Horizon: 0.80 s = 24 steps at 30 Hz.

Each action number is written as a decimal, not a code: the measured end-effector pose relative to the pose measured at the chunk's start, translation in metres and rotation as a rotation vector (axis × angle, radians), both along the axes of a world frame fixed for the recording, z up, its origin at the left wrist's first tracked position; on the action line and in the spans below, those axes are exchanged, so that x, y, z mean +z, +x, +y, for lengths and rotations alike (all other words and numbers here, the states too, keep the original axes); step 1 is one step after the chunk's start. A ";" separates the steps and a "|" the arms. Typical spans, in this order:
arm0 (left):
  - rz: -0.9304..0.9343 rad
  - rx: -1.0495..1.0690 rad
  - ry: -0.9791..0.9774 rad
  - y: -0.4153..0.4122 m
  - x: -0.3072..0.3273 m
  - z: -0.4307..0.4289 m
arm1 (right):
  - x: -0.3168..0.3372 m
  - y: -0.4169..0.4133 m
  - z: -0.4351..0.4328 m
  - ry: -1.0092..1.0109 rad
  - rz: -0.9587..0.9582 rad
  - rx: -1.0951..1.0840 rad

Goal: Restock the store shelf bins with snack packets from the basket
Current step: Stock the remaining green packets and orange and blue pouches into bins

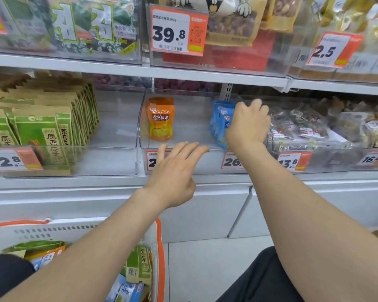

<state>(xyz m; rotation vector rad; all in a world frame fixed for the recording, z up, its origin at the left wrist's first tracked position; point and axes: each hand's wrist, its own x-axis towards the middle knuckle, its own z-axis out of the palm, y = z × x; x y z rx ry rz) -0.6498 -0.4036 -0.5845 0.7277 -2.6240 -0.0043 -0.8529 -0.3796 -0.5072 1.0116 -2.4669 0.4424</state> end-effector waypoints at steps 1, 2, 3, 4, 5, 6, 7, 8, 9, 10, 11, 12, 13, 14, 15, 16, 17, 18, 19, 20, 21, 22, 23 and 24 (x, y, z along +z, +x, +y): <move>0.002 0.001 -0.003 0.000 0.000 0.000 | 0.001 0.003 -0.001 0.003 -0.084 0.020; 0.003 0.000 -0.005 0.000 -0.001 0.000 | 0.000 0.006 -0.001 0.021 -0.169 0.028; 0.003 0.000 -0.006 0.000 -0.001 0.000 | -0.003 0.008 -0.001 0.052 -0.225 0.026; 0.003 -0.001 -0.006 0.000 -0.001 0.001 | -0.007 0.009 -0.001 0.090 -0.268 0.017; 0.002 0.000 -0.006 0.000 -0.001 0.001 | -0.010 0.010 -0.001 0.125 -0.319 0.003; 0.001 0.000 -0.006 0.000 -0.001 0.000 | -0.012 0.011 0.000 0.155 -0.378 -0.009; 0.000 -0.001 -0.005 0.000 -0.001 0.000 | -0.013 0.011 0.001 0.182 -0.439 -0.014; -0.001 -0.006 -0.001 0.001 -0.001 0.000 | -0.013 0.012 0.002 0.202 -0.498 -0.012; -0.003 -0.014 0.006 0.002 0.000 0.000 | -0.011 0.013 0.002 0.219 -0.546 -0.011; -0.008 -0.023 0.015 0.003 0.000 -0.001 | -0.010 0.014 0.003 0.233 -0.583 -0.008; -0.017 -0.030 0.026 0.004 0.001 -0.001 | -0.010 0.015 0.004 0.252 -0.607 -0.005; -0.027 -0.037 0.036 0.005 0.002 -0.002 | -0.009 0.016 0.005 0.274 -0.618 0.000; -0.037 -0.042 0.047 0.005 0.003 -0.002 | -0.008 0.017 0.005 0.297 -0.628 0.007; -0.048 -0.047 0.058 0.006 0.003 -0.003 | -0.008 0.016 0.004 0.310 -0.639 0.020; -0.057 -0.053 0.068 0.006 0.003 -0.003 | -0.009 0.013 0.001 0.322 -0.658 0.032; -0.063 -0.060 0.078 0.007 0.003 -0.004 | -0.010 0.010 -0.002 0.336 -0.680 0.042; -0.068 -0.069 0.090 0.008 0.003 -0.005 | -0.018 -0.001 -0.010 0.344 -0.706 0.046; -0.071 -0.080 0.103 0.008 0.003 -0.005 | -0.019 -0.005 -0.013 0.344 -0.727 0.049; -0.073 -0.090 0.115 0.010 0.004 -0.006 | -0.015 0.000 -0.009 0.337 -0.736 0.048; -0.075 -0.100 0.121 0.011 0.005 -0.006 | -0.009 0.009 -0.002 0.318 -0.724 0.051; -0.073 -0.108 0.121 0.012 0.005 -0.006 | -0.008 0.014 0.003 0.294 -0.687 0.051; -0.068 -0.112 0.113 0.013 0.004 -0.006 | -0.008 0.018 0.006 0.272 -0.621 0.043; -0.060 -0.114 0.094 0.015 0.003 -0.006 | -0.011 0.020 0.006 0.247 -0.533 0.038; -0.049 -0.113 0.061 0.017 0.002 -0.005 | -0.012 0.023 0.006 0.225 -0.444 0.051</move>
